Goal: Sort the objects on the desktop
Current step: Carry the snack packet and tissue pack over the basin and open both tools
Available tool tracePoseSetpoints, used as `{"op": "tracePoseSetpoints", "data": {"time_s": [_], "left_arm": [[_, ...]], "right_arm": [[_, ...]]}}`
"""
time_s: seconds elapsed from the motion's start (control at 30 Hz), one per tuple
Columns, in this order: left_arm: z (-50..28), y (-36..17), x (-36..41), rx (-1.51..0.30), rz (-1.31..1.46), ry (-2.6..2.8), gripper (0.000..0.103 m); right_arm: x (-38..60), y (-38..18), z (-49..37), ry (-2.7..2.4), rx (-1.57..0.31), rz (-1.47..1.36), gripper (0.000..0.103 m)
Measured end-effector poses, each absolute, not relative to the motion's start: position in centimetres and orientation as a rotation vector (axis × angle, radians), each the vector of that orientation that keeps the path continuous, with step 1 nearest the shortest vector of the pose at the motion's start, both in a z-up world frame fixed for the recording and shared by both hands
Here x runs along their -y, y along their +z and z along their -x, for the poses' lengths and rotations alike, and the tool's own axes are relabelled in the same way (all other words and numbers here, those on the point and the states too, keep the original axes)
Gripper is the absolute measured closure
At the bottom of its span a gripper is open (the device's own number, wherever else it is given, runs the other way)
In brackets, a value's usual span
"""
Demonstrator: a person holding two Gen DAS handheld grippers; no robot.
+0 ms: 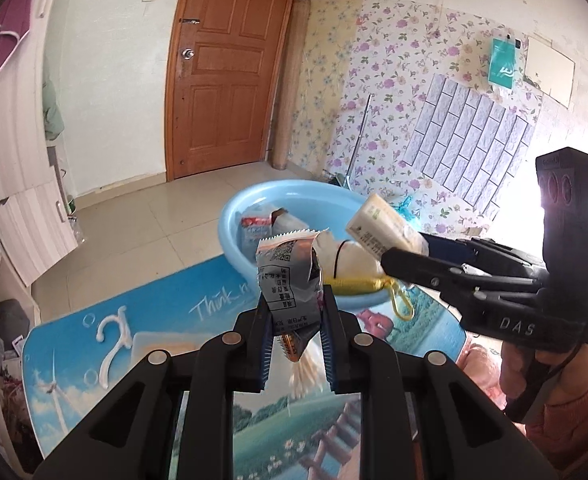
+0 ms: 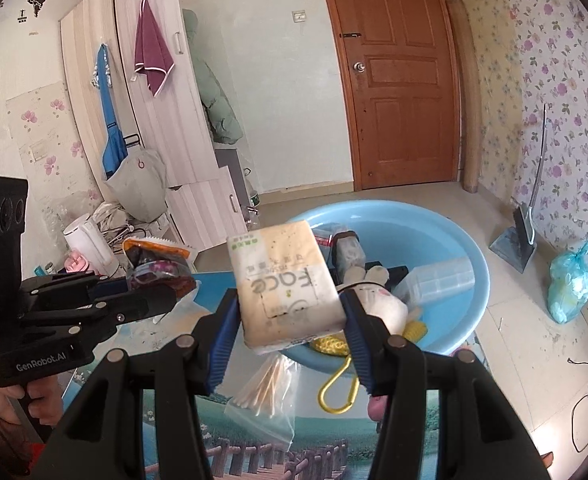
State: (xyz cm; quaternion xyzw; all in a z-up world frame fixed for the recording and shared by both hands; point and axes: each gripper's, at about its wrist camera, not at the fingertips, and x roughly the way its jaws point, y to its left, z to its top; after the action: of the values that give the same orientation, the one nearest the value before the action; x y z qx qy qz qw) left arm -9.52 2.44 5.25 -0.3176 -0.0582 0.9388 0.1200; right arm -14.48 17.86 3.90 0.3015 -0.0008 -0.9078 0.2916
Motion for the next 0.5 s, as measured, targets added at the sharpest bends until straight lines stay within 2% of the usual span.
{"op": "tracePoseSetpoints", "data": {"time_s": [0.3,0.5], "left_arm": [[14.3,5.8,-5.0,0.112,0.922,2.674,0.084],[18.3,4.1,-5.8,0.087,0.989,2.650,0.084]], "right_arm": [[-19.9,2.9,18.1,-2.478,0.031,-0.826,0.054],[-21.0,2.4,20.6,-2.502,0.035,-0.860,0.054]]}}
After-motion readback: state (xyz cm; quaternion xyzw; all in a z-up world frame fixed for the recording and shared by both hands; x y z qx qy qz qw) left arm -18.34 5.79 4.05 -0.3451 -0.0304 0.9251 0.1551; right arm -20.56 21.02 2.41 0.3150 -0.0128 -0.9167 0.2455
